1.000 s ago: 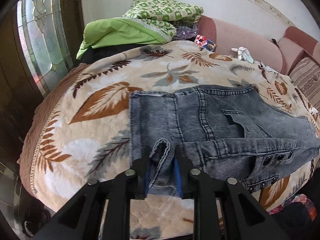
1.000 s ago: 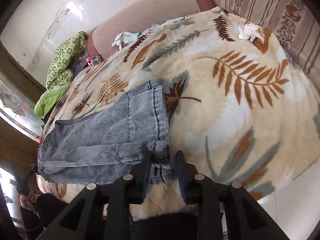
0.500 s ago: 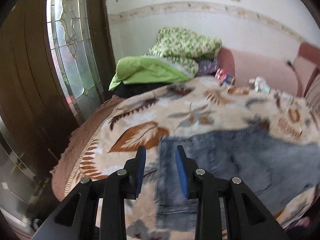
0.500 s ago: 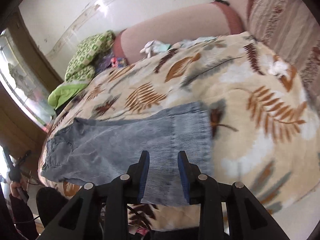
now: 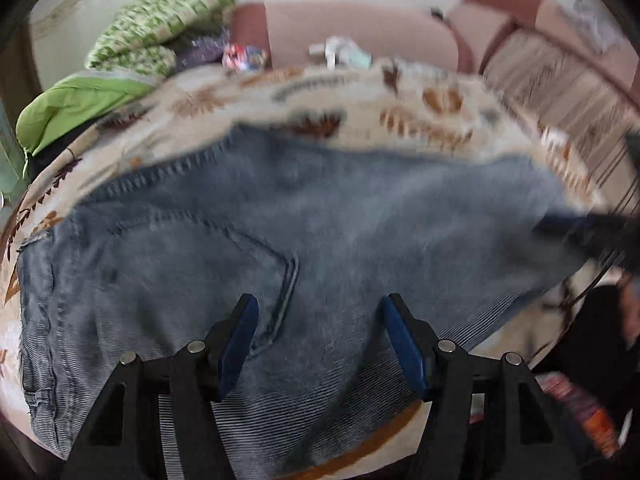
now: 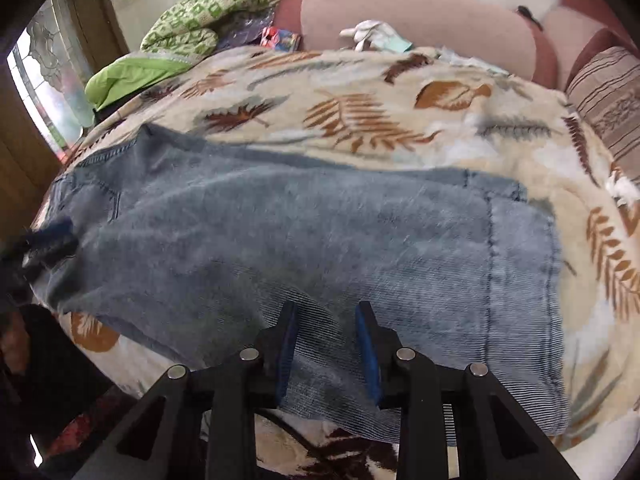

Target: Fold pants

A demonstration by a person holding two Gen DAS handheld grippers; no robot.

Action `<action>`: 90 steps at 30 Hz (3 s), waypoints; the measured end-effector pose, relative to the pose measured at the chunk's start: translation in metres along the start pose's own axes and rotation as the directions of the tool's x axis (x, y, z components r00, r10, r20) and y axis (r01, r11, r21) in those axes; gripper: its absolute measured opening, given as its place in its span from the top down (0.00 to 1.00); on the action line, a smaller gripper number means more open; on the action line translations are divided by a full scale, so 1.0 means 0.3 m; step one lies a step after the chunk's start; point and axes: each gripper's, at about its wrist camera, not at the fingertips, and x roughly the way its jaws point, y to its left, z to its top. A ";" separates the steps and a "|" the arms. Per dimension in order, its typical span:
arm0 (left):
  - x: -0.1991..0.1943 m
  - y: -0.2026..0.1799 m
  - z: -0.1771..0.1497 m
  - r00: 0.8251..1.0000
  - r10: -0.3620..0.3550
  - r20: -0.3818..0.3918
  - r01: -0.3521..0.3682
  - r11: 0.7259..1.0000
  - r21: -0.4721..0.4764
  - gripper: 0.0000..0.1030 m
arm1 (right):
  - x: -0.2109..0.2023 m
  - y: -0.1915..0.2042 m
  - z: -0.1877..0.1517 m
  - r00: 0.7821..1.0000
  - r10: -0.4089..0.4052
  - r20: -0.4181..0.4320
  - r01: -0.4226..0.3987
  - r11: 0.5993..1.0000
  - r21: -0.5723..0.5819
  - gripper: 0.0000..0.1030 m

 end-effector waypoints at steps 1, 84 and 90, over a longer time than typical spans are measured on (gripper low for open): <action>0.018 -0.006 -0.010 1.000 0.006 -0.013 -0.006 1.000 0.006 0.36 | -0.020 -0.002 0.009 0.999 -0.031 0.026 0.031 1.000 0.002 0.69; 0.052 -0.077 -0.035 0.995 0.083 0.054 -0.085 0.996 0.041 0.16 | -0.253 0.108 0.240 0.874 -0.235 0.426 0.246 0.969 0.031 0.69; 0.052 -0.077 -0.034 0.995 0.083 0.054 -0.086 0.995 0.042 0.16 | -0.251 0.109 0.241 0.874 -0.235 0.426 0.246 0.969 0.030 0.68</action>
